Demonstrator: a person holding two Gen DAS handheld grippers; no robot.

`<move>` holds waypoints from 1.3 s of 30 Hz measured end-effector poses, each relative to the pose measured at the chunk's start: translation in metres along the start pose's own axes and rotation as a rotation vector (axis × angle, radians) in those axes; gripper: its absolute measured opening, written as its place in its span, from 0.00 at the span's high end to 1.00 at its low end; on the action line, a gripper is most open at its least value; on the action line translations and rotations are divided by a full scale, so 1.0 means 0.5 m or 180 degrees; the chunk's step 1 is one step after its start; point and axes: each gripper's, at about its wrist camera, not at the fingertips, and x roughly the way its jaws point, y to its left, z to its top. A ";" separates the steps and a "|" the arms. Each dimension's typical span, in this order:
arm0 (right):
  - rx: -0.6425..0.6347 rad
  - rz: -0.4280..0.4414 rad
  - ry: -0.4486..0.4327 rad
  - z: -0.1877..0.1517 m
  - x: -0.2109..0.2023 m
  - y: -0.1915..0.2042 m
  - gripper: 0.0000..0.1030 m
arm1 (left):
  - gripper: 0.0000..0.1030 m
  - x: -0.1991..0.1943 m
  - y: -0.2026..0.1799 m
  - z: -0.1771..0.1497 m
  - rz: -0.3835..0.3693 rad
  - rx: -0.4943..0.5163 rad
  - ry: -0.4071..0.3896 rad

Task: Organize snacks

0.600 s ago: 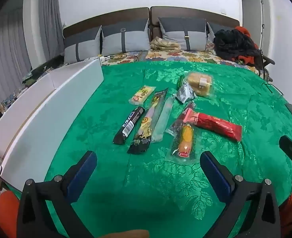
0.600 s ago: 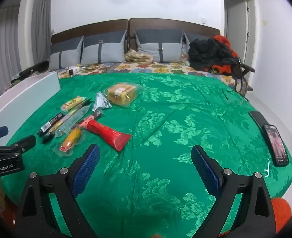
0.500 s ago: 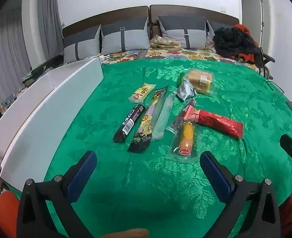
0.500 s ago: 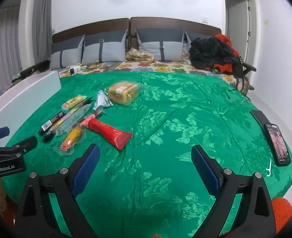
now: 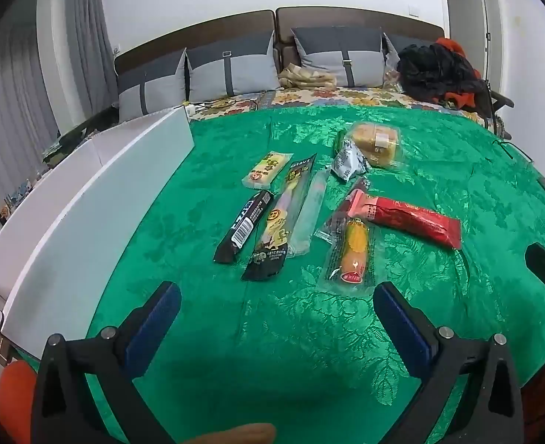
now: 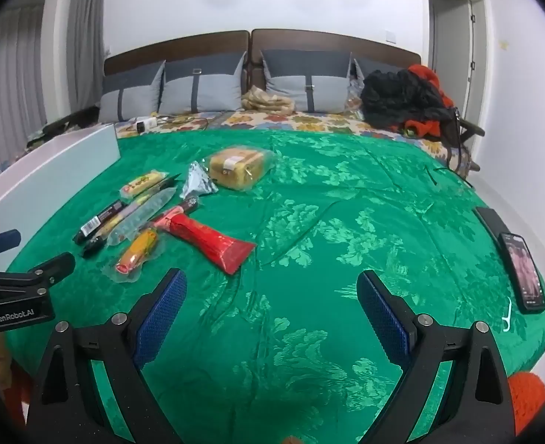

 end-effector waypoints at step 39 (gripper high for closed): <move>-0.0024 0.0031 0.0023 -0.007 0.006 0.001 0.08 | 0.00 0.010 0.002 -0.015 0.0064 0.0040 0.0056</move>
